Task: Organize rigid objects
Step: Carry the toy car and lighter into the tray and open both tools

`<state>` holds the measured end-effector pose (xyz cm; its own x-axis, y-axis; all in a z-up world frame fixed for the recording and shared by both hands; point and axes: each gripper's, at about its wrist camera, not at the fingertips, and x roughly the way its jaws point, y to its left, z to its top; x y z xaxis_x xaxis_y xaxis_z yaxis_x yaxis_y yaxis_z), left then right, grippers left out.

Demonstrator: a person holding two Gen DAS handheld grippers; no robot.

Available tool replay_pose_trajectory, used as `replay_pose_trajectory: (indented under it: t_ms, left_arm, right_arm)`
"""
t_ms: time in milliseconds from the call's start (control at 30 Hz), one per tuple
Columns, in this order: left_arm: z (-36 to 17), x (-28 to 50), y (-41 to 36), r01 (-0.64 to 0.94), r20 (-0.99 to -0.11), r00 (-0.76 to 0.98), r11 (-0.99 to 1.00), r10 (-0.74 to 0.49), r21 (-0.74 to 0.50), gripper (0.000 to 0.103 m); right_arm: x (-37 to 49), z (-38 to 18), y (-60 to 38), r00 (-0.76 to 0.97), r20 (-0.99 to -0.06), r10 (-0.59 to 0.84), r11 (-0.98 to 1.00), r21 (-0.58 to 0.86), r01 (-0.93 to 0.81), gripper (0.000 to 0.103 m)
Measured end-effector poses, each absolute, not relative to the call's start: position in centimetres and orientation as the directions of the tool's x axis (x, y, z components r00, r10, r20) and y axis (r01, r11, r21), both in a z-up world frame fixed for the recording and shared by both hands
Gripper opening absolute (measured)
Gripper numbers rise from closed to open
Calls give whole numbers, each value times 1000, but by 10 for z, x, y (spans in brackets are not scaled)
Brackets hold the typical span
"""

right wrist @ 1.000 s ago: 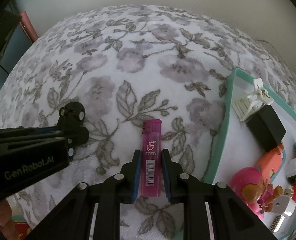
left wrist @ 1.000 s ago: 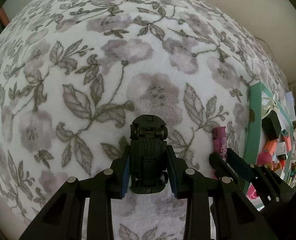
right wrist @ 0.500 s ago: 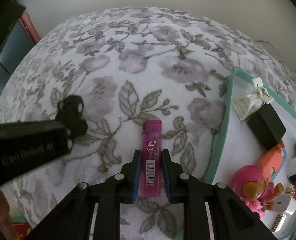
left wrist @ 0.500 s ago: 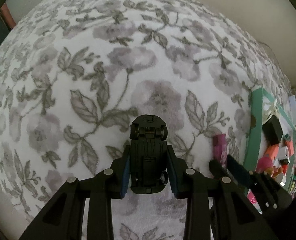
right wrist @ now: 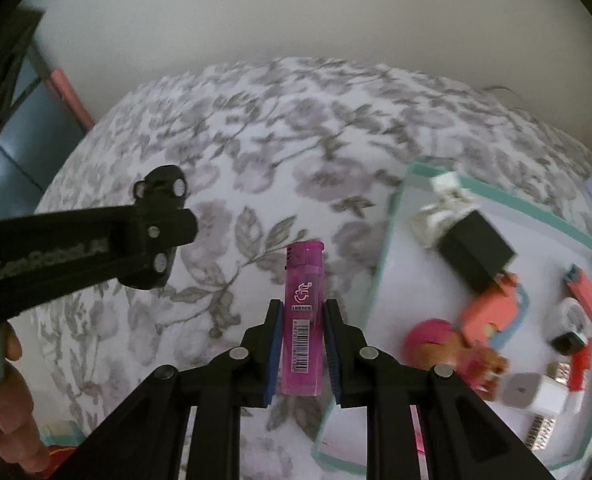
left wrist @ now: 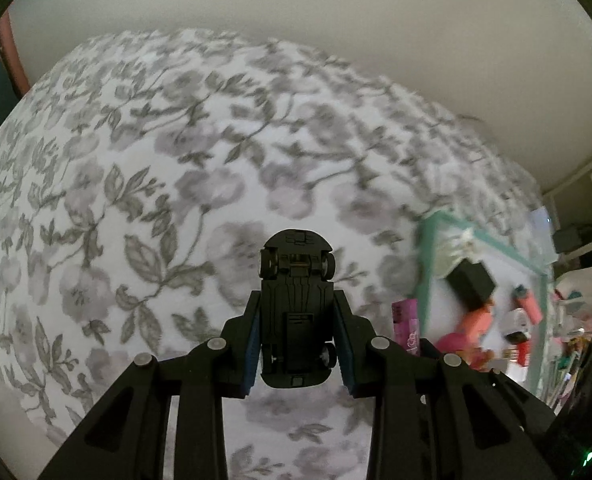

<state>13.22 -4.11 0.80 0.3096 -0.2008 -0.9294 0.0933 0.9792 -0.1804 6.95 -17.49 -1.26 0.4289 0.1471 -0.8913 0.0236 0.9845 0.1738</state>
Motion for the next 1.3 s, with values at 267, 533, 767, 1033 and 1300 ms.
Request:
replay_pose_trajectory:
  t_ms: [267,533,767,1033,1300]
  left_arm:
    - [28,114,-83,193,-909,330,961,-254,-198,34]
    - [23,89,-141,327,-916,256,920,-309,-218,34]
    - [15,63,-183,423,-926,196,880,-324,-218,34]
    - [-2,42,-218,487,-939,119,843,-323,-228,34]
    - [-15,30,-241,511,-952,96,835,-290,-203,34]
  right_arm:
    - [46,10,-234,456,-887,75,970,171,173,21]
    - [23,15,-285,437,-899,3,936,156,315,21]
    - [0,8,-330,388,-920,-52,887,136,441,21]
    - [-17,-9,-359,311,-949,-58,867,107,486,21]
    - [-21,-18,-364,279,-960,-33,863,113,492,21]
